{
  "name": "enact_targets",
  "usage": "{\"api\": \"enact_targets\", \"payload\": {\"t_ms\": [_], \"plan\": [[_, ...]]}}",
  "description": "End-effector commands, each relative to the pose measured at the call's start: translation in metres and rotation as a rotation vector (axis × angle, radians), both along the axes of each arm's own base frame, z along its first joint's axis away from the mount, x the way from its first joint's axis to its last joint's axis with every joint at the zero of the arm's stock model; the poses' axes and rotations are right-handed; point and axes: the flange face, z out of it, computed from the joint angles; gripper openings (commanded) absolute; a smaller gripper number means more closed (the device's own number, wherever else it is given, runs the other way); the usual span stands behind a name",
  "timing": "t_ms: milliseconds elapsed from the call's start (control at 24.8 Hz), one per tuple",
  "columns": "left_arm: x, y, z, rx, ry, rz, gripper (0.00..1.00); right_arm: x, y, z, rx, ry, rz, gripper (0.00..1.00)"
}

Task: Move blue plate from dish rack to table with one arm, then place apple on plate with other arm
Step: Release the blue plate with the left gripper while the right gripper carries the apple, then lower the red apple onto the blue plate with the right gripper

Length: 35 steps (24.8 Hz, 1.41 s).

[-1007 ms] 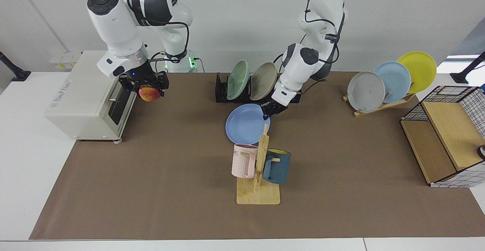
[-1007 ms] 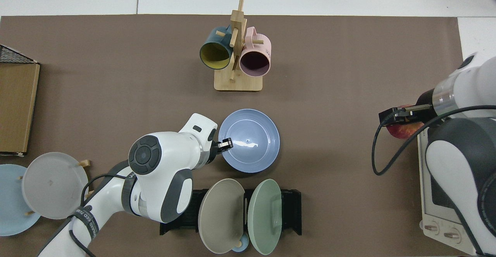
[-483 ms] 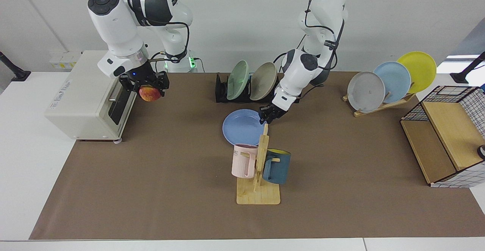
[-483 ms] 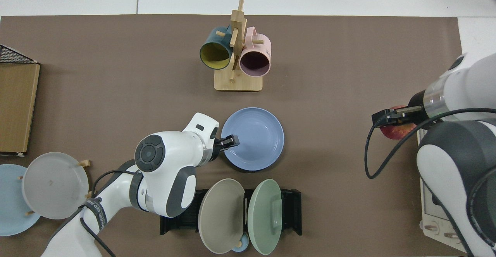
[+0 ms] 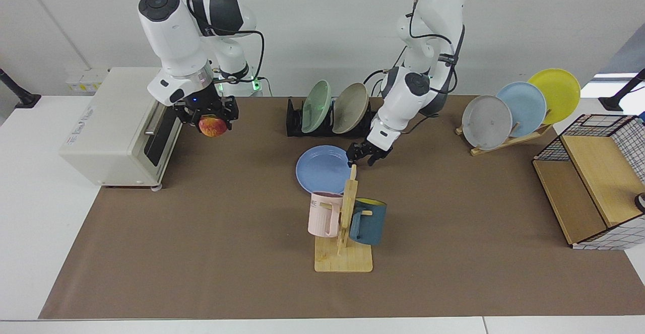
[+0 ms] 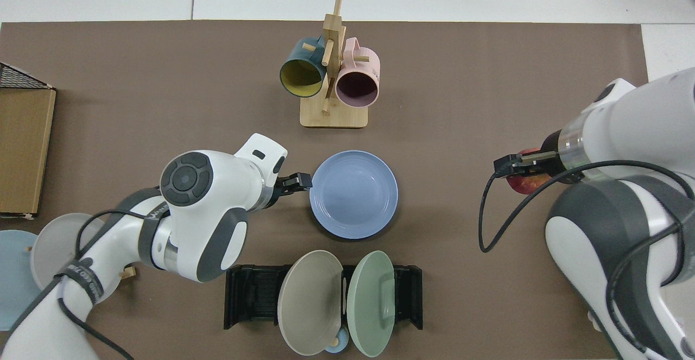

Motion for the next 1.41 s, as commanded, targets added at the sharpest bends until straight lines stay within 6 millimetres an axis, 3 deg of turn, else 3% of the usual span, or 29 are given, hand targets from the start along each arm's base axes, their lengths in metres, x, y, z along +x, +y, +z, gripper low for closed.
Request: {"api": "enact_targets", "payload": {"t_ms": [0, 201, 322, 403, 685, 966, 1248, 1289, 1329, 1369], "plan": [[-0.011, 0.043, 0.073, 0.085, 0.0, -0.064, 0.99, 0.002, 0.05, -0.026, 0.005, -0.01, -0.038, 0.0], [-0.004, 0.116, 0.126, 0.074, 0.036, -0.111, 0.99, 0.0, 0.103, -0.052, 0.003, -0.023, -0.114, 0.0], [-0.015, 0.156, 0.159, 0.062, 0.003, -0.141, 1.0, -0.011, 0.152, -0.072, 0.01, -0.024, -0.144, 0.0], [-0.026, 0.171, 0.174, 0.053, -0.012, -0.161, 1.0, -0.012, 0.168, -0.082, 0.022, -0.04, -0.182, 0.0], [-0.027, 0.174, 0.175, 0.066, -0.005, -0.165, 1.0, -0.022, 0.212, -0.144, 0.007, -0.015, -0.237, 0.0], [-0.025, 0.166, 0.177, 0.064, -0.01, -0.172, 1.0, -0.016, 0.214, -0.183, 0.009, -0.017, -0.246, 0.0], [-0.024, 0.168, 0.178, 0.065, -0.023, -0.175, 1.0, -0.014, 0.22, -0.198, 0.044, -0.03, -0.268, 0.0], [-0.025, 0.169, 0.179, 0.064, -0.019, -0.167, 1.0, -0.014, 0.22, -0.2, 0.043, -0.026, -0.271, 0.04], [-0.028, 0.17, 0.181, 0.066, -0.013, -0.164, 1.0, -0.014, 0.22, -0.2, 0.046, -0.024, -0.278, 0.2], [-0.029, 0.171, 0.18, 0.066, -0.005, -0.159, 1.0, -0.014, 0.22, -0.2, 0.046, -0.024, -0.28, 0.47]]}}
